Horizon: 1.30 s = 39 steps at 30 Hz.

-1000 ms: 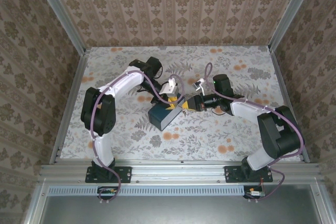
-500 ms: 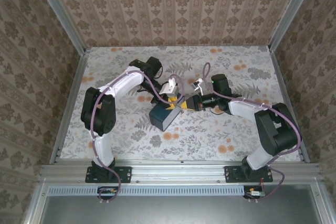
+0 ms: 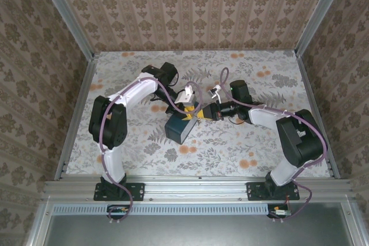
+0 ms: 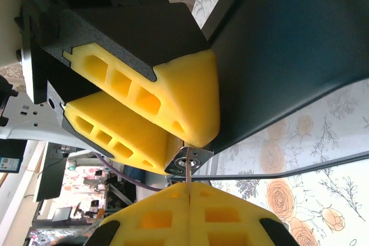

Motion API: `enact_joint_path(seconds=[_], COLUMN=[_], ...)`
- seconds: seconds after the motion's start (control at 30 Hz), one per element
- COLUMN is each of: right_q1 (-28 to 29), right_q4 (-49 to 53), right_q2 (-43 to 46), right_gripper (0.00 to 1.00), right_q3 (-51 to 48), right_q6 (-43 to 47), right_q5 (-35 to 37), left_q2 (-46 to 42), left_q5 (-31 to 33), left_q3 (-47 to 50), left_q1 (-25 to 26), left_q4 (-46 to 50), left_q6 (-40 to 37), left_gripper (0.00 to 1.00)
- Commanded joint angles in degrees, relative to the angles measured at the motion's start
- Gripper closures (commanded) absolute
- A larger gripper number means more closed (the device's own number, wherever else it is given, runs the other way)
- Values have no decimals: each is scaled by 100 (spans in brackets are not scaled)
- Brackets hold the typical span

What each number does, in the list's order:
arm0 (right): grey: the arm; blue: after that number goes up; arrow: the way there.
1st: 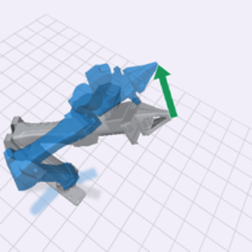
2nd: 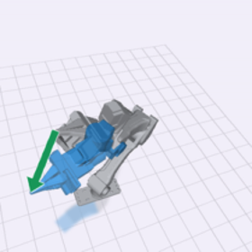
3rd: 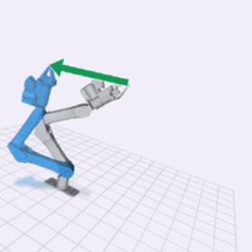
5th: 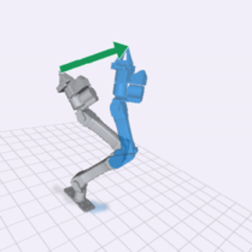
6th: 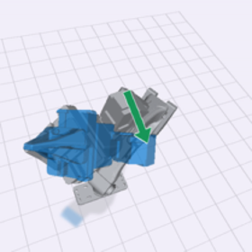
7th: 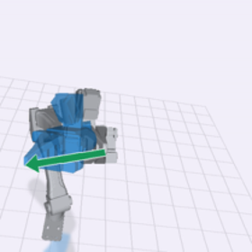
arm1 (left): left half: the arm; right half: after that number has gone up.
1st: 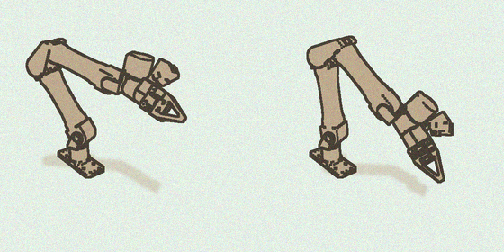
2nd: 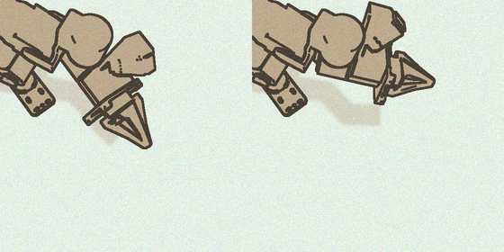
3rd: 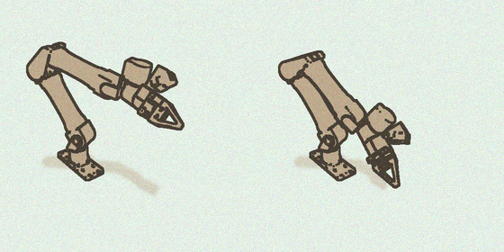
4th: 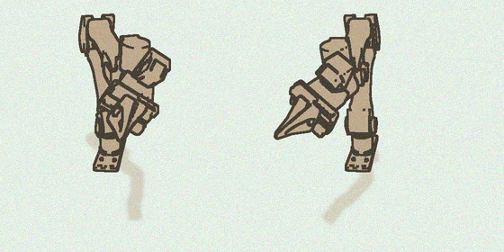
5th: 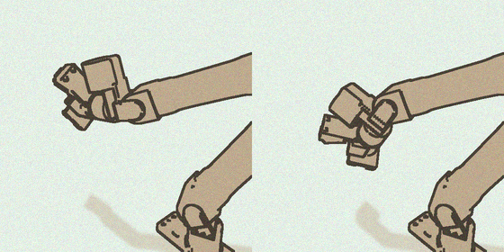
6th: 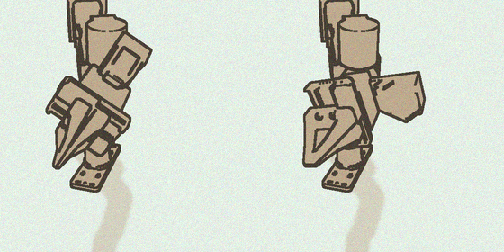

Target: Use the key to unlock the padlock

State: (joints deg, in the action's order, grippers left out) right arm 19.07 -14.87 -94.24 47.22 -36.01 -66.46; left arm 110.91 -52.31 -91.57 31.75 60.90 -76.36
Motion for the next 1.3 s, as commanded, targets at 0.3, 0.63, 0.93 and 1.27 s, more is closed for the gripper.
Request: enact_joint_path(seconds=[0.3, 0.63, 0.93, 1.27], right_q1=[38, 37, 150, 251], right_q4=[-139, -160, -1057, -1461], right_q2=[-147, -236, -494, -838], right_gripper=[100, 100, 100, 100], right_q3=[302, 361, 165, 340], right_q6=[-17, -80, -1105, -1678], right_q5=[-120, -141, -128, -116], left_q2=[-70, -79, -157, -193], left_q5=[-304, -367, -192, -250], left_q3=[-115, -83, 127, 91], left_q1=[24, 12, -6, -12], left_q4=[203, 119, -315, -231], left_q6=[-219, -145, 119, 55], left_gripper=[79, 80, 75, 79])
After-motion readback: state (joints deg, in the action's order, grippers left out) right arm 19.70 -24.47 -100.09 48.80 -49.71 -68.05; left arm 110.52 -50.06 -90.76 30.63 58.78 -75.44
